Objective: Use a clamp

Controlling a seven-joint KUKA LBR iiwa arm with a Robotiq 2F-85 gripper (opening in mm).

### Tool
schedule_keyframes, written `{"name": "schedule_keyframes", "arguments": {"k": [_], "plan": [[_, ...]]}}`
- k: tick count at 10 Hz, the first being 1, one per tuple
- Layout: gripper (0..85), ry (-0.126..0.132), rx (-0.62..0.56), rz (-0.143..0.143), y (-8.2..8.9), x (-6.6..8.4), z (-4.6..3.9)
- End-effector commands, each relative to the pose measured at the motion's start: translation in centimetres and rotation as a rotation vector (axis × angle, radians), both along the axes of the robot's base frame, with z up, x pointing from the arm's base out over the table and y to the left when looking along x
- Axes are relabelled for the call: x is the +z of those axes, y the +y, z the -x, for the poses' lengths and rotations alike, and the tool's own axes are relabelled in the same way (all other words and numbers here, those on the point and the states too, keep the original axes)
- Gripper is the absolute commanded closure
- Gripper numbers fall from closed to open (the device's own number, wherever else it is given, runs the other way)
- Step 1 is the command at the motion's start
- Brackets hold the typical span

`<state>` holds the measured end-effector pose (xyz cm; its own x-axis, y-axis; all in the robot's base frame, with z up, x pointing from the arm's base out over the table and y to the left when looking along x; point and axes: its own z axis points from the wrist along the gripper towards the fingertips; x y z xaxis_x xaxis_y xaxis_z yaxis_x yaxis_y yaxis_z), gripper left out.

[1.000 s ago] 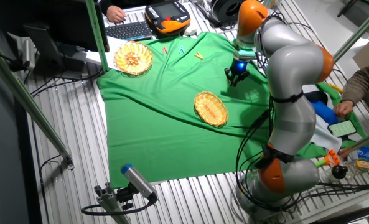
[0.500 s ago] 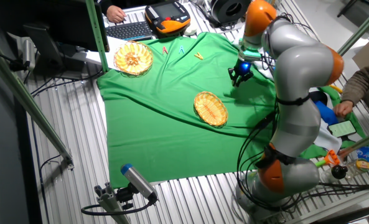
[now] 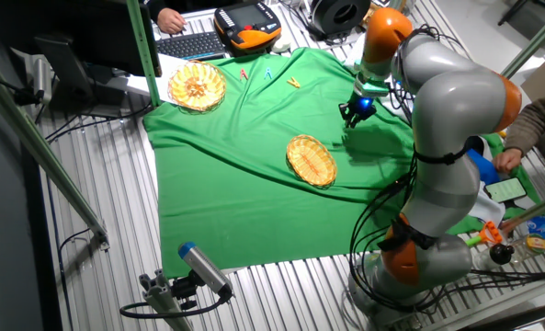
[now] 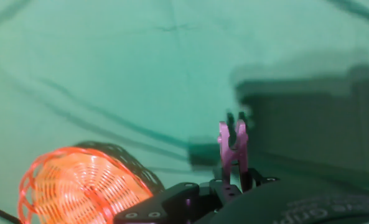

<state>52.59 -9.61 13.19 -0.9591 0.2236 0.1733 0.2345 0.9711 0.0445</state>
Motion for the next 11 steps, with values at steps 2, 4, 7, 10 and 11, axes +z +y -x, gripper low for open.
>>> {"name": "schedule_keyframes", "arguments": {"k": [2,4,7,10,11], "plan": [[85.0,-0.02,-0.025,-0.03,0.02,0.03,0.0],[85.0,-0.042,0.068,-0.005,0.02,0.03,0.0],[85.0,-0.026,0.243,0.041,0.02,0.03,0.0],[85.0,-0.016,0.34,0.055,0.02,0.03,0.0],[85.0,-0.015,0.351,0.072,0.02,0.03,0.0]]}}
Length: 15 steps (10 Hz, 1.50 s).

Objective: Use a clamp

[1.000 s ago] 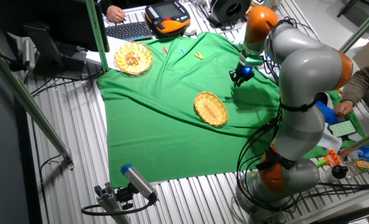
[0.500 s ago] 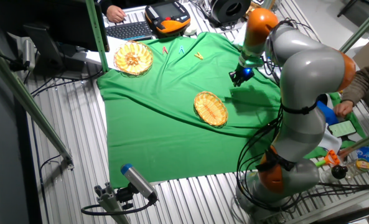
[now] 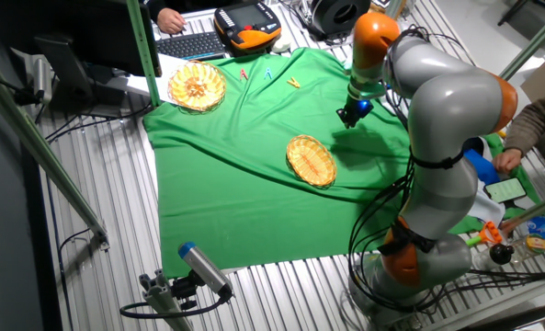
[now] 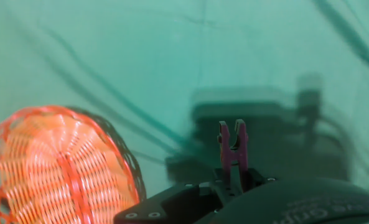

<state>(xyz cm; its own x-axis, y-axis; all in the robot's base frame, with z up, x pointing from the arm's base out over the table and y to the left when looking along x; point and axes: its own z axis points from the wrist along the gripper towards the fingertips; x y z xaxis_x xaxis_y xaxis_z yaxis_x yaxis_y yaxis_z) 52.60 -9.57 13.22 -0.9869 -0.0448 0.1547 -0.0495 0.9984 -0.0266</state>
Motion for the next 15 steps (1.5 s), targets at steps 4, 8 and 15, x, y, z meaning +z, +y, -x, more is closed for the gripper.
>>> {"name": "schedule_keyframes", "arguments": {"k": [4,8,15], "plan": [[85.0,0.014,-0.236,-0.051,-0.02,0.0,0.01],[85.0,0.074,-0.743,-0.05,-0.02,0.0,0.01],[85.0,0.046,-1.095,-0.058,-0.02,0.0,0.01]]}}
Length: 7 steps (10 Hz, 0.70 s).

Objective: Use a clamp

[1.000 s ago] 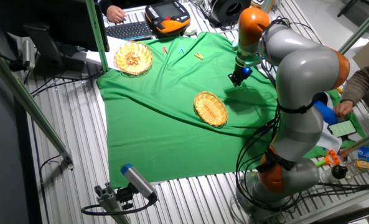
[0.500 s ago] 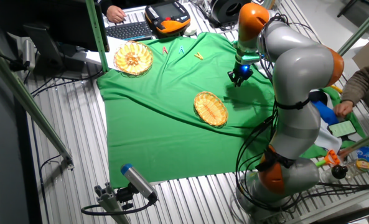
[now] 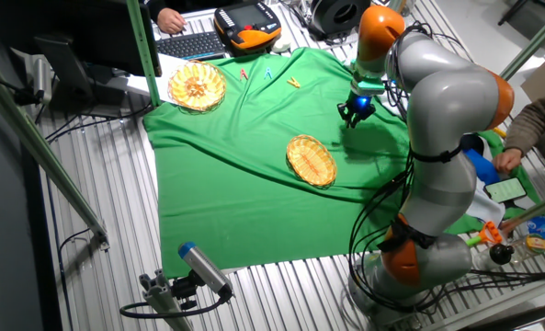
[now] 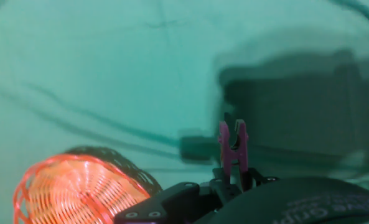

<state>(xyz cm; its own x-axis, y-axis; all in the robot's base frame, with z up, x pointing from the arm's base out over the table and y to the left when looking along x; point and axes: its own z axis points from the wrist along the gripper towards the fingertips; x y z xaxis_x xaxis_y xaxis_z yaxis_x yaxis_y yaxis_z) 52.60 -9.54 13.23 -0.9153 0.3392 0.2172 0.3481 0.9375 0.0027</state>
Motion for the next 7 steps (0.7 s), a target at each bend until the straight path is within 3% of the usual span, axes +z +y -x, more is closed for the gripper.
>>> {"name": "schedule_keyframes", "arguments": {"k": [1,2,7], "plan": [[85.0,-0.004,-0.73,0.006,-0.04,-0.02,0.02],[85.0,-0.012,-0.745,0.023,-0.04,-0.02,0.02],[85.0,-0.036,-0.91,0.033,-0.04,-0.17,-0.12]]}}
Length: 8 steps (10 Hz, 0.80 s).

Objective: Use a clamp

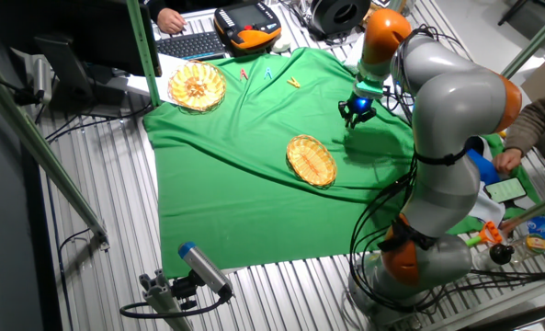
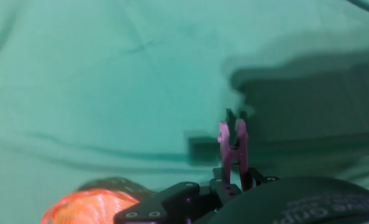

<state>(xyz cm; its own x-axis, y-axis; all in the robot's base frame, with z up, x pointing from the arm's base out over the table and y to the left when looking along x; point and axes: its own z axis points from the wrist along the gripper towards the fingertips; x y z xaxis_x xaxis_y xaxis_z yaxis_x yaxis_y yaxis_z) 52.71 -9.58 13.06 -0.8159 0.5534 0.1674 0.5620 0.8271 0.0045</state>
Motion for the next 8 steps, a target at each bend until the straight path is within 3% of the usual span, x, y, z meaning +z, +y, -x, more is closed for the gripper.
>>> {"name": "schedule_keyframes", "arguments": {"k": [1,3,5,8], "plan": [[85.0,-0.001,-0.689,0.005,-0.01,0.01,-0.02],[85.0,-0.01,-0.837,-0.022,-0.13,-0.02,-0.18],[85.0,-0.016,-1.006,-0.021,-0.14,-0.1,-0.37],[85.0,-0.03,-1.038,-0.01,-0.05,-0.13,-0.44]]}}
